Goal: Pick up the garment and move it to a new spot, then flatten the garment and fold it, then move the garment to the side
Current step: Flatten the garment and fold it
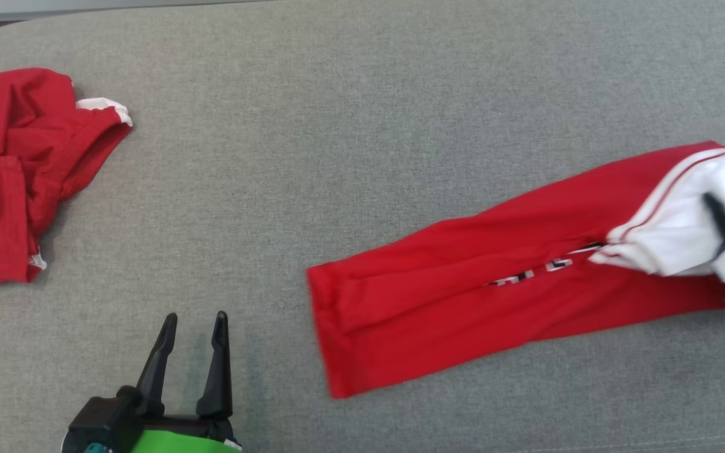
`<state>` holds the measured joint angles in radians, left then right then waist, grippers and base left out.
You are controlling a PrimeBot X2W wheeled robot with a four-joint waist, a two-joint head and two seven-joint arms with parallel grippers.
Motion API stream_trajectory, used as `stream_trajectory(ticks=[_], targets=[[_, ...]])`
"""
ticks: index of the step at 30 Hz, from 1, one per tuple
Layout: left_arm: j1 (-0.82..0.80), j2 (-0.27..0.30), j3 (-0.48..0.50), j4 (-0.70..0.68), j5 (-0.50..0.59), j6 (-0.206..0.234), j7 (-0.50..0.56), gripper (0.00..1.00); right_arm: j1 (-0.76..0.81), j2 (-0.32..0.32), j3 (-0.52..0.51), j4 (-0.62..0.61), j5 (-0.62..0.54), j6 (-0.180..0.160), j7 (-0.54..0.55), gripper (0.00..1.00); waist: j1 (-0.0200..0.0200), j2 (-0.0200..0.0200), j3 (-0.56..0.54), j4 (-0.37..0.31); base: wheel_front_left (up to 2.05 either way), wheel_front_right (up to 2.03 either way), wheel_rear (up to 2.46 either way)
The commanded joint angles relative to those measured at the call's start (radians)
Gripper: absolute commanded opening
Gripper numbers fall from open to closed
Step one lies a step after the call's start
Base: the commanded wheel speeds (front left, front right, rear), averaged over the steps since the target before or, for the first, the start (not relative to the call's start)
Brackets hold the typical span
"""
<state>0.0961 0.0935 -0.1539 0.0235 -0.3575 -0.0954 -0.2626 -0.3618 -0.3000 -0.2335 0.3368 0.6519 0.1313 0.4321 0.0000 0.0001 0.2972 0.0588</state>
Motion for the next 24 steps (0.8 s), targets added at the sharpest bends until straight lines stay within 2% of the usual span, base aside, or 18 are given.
stream_trajectory(ticks=[1, 5, 8, 11, 14, 18, 24], targets=[[0.016, -0.010, 0.019, 0.005, -0.005, -0.010, -0.003, 1.00, -0.013, -0.029, -0.032, -0.005, 0.001, -0.001, -0.007, 0.00, 0.0000, -0.0001, -0.010, 0.002, 0.00, 0.00, 0.00], [0.025, -0.027, 0.038, 0.019, 0.010, -0.026, -0.003, 1.00, -0.006, -0.124, -0.128, -0.040, -0.019, -0.001, 0.023, 0.00, 0.0000, -0.0001, -0.023, 0.001, 0.00, 0.00, 0.00], [0.024, -0.031, 0.048, 0.028, 0.022, -0.031, -0.003, 1.00, -0.008, -0.167, -0.178, -0.096, -0.035, -0.001, 0.071, 0.00, 0.0000, -0.0001, -0.036, -0.004, 0.00, 0.00, 0.00], [0.028, -0.036, 0.057, 0.030, 0.034, -0.035, -0.003, 1.00, -0.004, -0.188, -0.174, -0.186, -0.044, -0.001, 0.140, 0.00, 0.0000, -0.0001, -0.052, -0.013, 0.00, 0.00, 0.00], [0.031, -0.038, 0.058, 0.026, 0.047, -0.036, -0.003, 1.00, 0.016, -0.179, -0.102, -0.285, -0.042, -0.001, 0.199, 0.00, 0.0000, -0.0001, -0.068, -0.022, 0.00, 0.00, 0.00], [0.037, -0.041, 0.056, 0.022, 0.056, -0.037, -0.003, 1.00, 0.063, -0.129, 0.062, -0.407, -0.021, -0.001, 0.242, 0.00, 0.0000, -0.0001, -0.087, -0.033, 0.00, 0.00, 0.00], [0.036, -0.042, 0.048, 0.020, 0.052, -0.037, -0.003, 1.00, 0.133, -0.045, 0.308, -0.446, -0.053, -0.001, 0.193, 0.00, 0.0000, -0.0001, -0.103, -0.034, 0.00, 0.00, 0.00]])
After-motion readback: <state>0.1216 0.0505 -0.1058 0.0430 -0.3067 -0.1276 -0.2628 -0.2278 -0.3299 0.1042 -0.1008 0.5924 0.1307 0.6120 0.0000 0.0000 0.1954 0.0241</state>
